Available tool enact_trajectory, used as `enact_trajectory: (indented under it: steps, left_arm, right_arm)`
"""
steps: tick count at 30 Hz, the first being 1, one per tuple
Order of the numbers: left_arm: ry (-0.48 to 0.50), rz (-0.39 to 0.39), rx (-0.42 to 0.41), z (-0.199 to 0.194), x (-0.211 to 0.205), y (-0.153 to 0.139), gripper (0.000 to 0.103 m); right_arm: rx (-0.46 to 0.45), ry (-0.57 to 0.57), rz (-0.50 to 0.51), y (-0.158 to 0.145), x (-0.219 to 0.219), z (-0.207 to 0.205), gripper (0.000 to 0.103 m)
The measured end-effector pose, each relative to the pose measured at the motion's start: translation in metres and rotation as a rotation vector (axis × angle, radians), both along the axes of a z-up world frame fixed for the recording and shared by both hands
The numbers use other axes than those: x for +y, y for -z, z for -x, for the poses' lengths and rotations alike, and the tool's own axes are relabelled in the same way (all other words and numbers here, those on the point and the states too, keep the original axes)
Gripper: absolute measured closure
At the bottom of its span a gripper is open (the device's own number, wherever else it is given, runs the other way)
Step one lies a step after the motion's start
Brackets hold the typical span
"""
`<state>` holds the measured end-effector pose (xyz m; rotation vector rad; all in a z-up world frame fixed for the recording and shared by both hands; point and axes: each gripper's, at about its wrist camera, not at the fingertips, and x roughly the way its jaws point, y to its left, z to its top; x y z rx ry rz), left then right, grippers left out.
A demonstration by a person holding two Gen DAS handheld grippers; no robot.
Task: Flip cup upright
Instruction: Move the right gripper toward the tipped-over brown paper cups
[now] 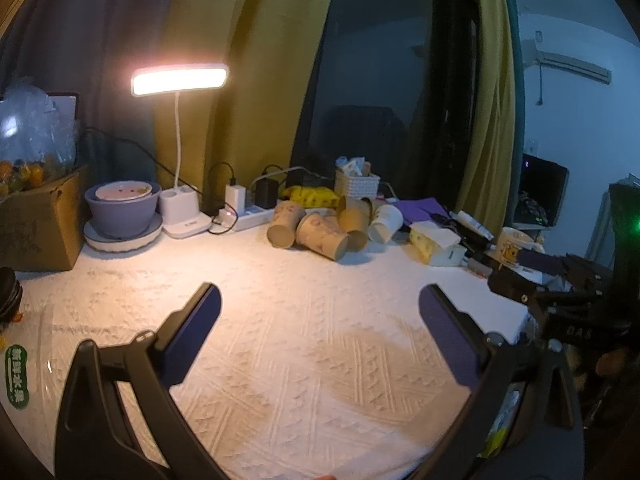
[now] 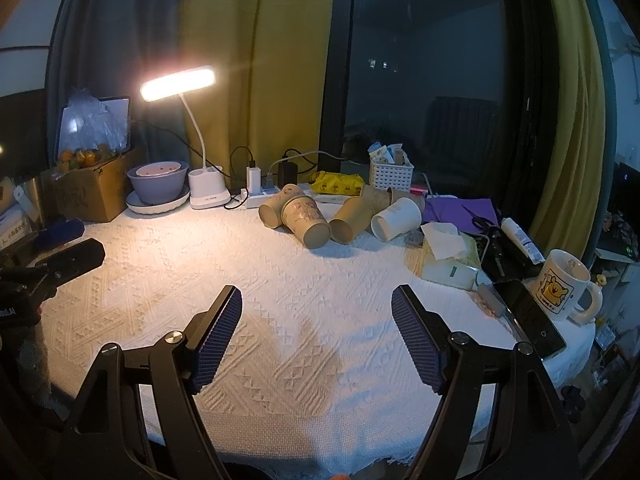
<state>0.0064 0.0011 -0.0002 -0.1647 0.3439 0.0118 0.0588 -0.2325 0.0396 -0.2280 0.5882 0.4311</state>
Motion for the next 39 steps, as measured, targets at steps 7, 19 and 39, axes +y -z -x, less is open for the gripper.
enact_trajectory:
  steps: [7,19,39]
  left_arm:
    - [0.027,-0.045,0.047,-0.025,-0.002,-0.001,0.003]
    - [0.090,-0.144,0.204,-0.111,0.000,-0.006,0.003]
    - [0.320,-0.421,0.359,-0.310,-0.037,-0.010,0.003]
  right_arm:
    - [0.013,-0.005,0.007,-0.001,0.001,-0.019,0.023]
    - [0.068,-0.013,0.052,0.015,0.005,-0.080,0.023]
    - [0.176,0.085,0.023,0.039,-0.022,-0.234,0.023]
